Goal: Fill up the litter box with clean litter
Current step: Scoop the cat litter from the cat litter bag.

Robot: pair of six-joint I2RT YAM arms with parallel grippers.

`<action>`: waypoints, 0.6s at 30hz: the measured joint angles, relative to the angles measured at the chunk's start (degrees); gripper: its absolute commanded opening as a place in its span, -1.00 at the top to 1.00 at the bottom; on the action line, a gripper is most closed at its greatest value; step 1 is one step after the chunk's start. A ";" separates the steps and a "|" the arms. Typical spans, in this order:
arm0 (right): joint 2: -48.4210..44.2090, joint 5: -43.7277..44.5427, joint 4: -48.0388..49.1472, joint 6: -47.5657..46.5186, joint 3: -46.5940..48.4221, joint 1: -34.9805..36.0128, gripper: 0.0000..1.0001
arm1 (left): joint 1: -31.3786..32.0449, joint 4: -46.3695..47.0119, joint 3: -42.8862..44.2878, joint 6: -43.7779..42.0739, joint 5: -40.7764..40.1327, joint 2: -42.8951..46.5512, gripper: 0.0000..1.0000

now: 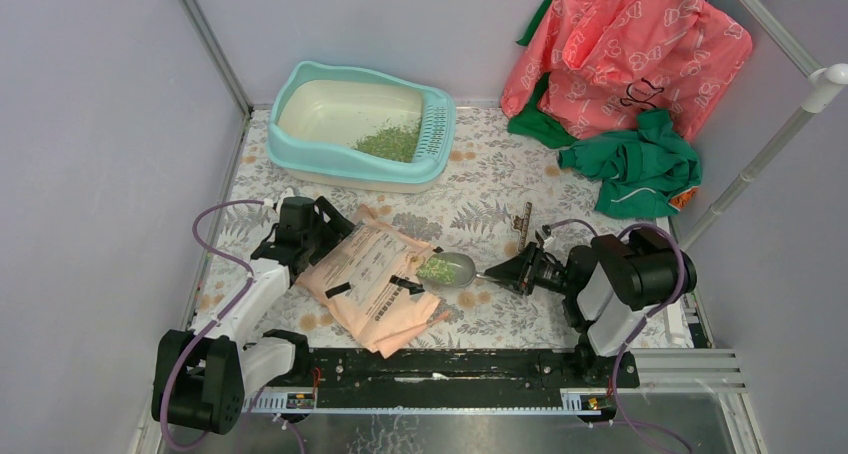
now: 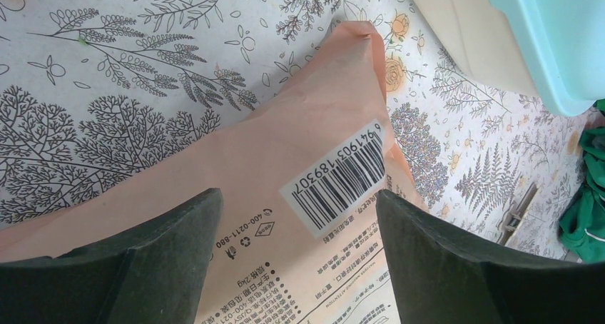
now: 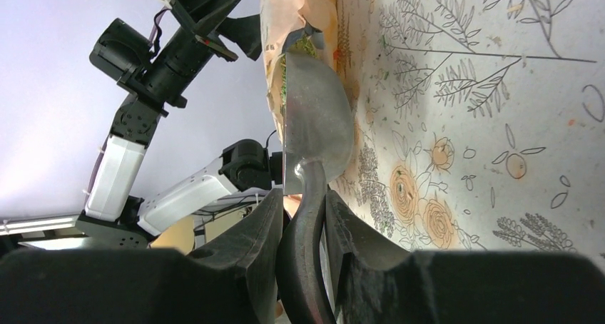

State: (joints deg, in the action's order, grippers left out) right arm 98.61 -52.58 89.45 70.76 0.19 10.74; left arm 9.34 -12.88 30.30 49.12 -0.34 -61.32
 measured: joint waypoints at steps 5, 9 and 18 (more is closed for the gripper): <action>-1.60 -1.92 0.00 0.02 0.00 -0.76 1.00 | 0.00 -0.09 0.20 0.00 0.00 0.00 -0.74; -3.06 -2.78 -0.02 0.00 -0.02 -1.07 1.00 | 0.00 -0.22 0.81 0.00 0.00 0.02 -0.74; -13.09 -4.02 -7.28 -2.03 0.00 -1.92 1.00 | 0.00 -0.55 0.85 0.00 0.00 0.48 -0.75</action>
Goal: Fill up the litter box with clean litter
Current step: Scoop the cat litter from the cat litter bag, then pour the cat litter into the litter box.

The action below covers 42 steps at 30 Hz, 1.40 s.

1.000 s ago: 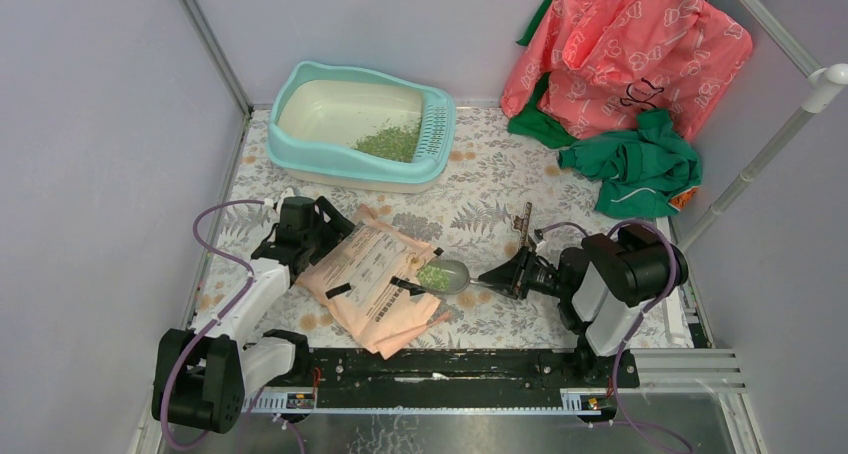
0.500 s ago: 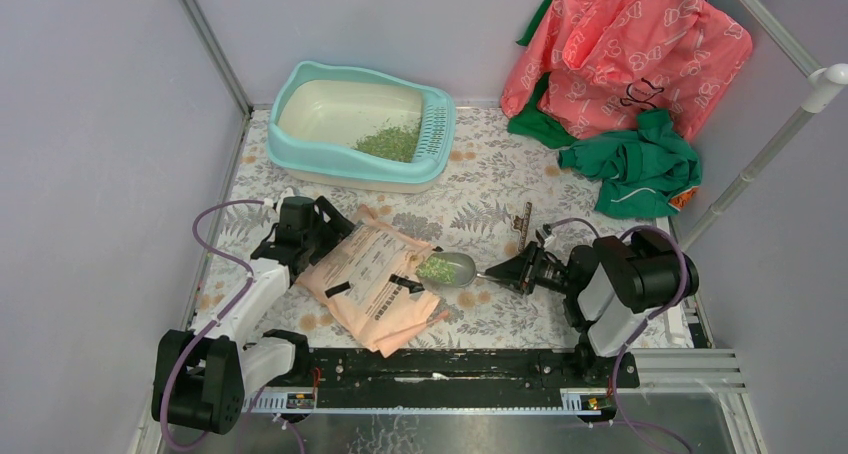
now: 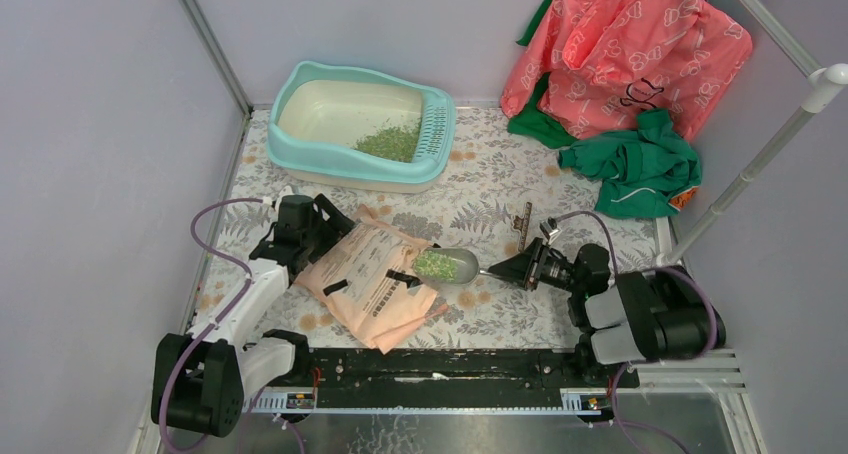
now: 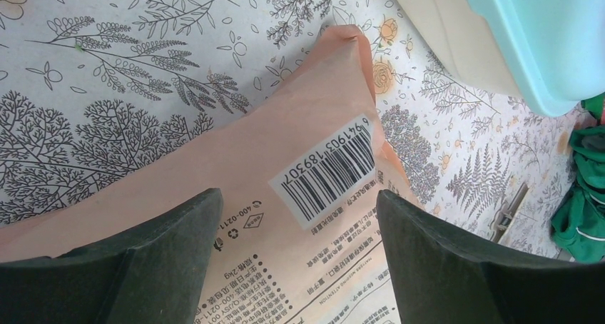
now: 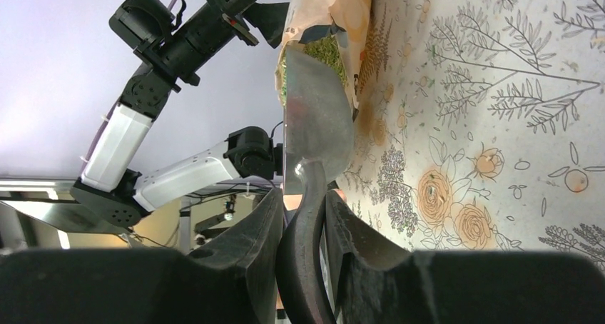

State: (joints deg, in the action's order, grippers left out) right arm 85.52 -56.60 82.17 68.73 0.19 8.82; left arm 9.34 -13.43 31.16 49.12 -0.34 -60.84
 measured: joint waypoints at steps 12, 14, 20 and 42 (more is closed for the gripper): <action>-44.59 0.35 -51.34 -13.92 0.07 -0.57 1.00 | 0.00 -0.31 0.00 0.02 0.98 0.96 -0.75; -46.66 0.02 -55.74 -13.94 0.07 -0.57 1.00 | 0.00 -0.28 0.00 0.02 1.40 0.94 -0.75; -45.68 -0.66 -57.51 -10.10 0.13 -0.57 1.00 | 0.00 -0.31 0.00 0.00 1.79 0.98 -0.75; -6.75 4.33 -46.56 -1.73 43.43 -0.57 1.00 | 0.00 1.09 -0.02 0.00 4.59 1.05 -0.76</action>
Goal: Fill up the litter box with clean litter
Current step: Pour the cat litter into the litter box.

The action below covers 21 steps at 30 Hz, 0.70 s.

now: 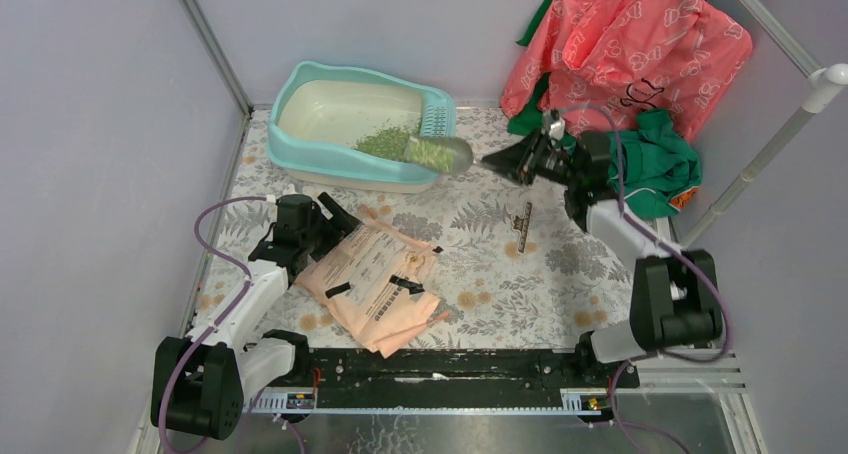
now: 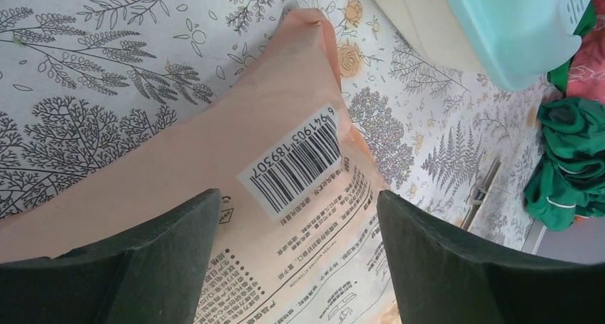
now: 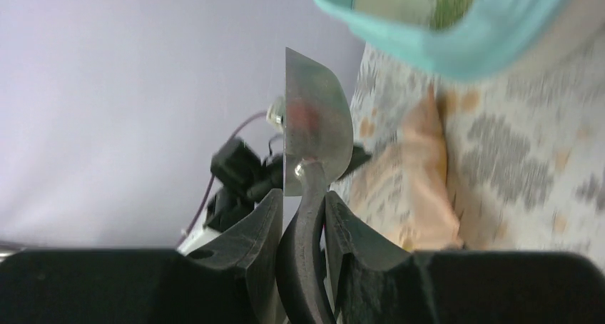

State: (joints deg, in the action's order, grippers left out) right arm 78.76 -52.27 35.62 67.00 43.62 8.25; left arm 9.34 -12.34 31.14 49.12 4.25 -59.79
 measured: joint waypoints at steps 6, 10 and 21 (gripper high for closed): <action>23.39 5.66 -9.62 -6.14 32.20 1.40 1.00 | -0.11 1.22 -0.57 0.04 1.22 0.07 -0.76; 39.69 12.41 -24.65 -14.08 57.72 4.28 1.00 | -0.44 1.36 -1.18 0.04 1.46 0.76 -0.76; 62.12 34.45 -57.40 -32.24 95.21 16.06 1.00 | -1.73 1.62 -1.77 0.00 2.73 1.64 -0.76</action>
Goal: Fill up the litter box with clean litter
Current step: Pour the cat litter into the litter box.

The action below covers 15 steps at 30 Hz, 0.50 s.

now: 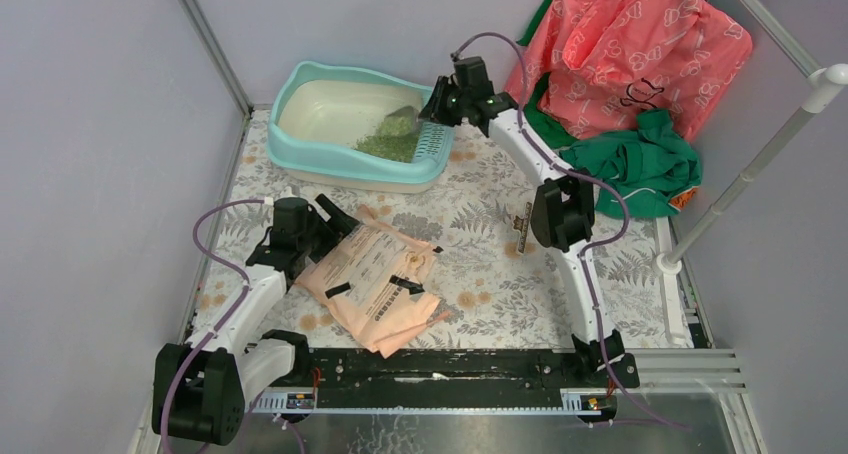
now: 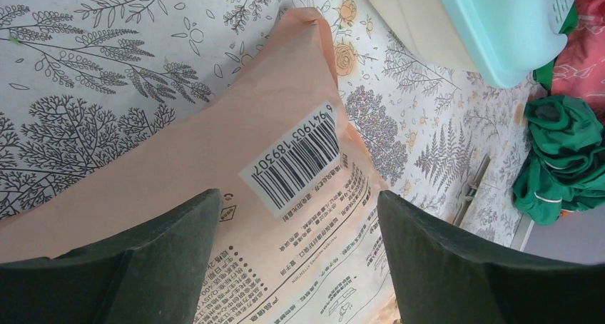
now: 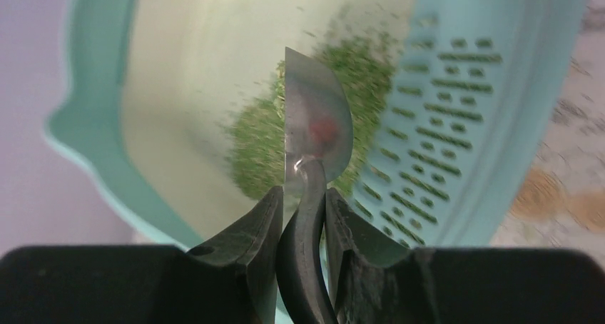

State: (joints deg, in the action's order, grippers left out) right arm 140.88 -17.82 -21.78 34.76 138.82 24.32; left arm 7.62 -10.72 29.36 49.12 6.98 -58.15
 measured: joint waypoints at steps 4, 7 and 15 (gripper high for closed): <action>-7.58 11.34 1.03 -7.06 -12.66 3.93 1.00 | -0.24 0.07 -0.17 0.00 0.35 0.13 -0.76; -14.69 18.95 3.85 -12.55 -20.52 6.93 1.00 | -0.24 0.28 -0.46 0.02 0.59 0.13 -0.76; -27.47 36.72 11.26 -30.36 -25.62 15.69 1.00 | -0.28 0.52 -0.63 0.02 0.70 0.13 -0.76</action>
State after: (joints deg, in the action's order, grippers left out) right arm 113.40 18.90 -10.52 4.40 113.21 40.01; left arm 7.33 -10.20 28.73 49.15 7.68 -58.02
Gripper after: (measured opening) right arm 0.316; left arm 0.881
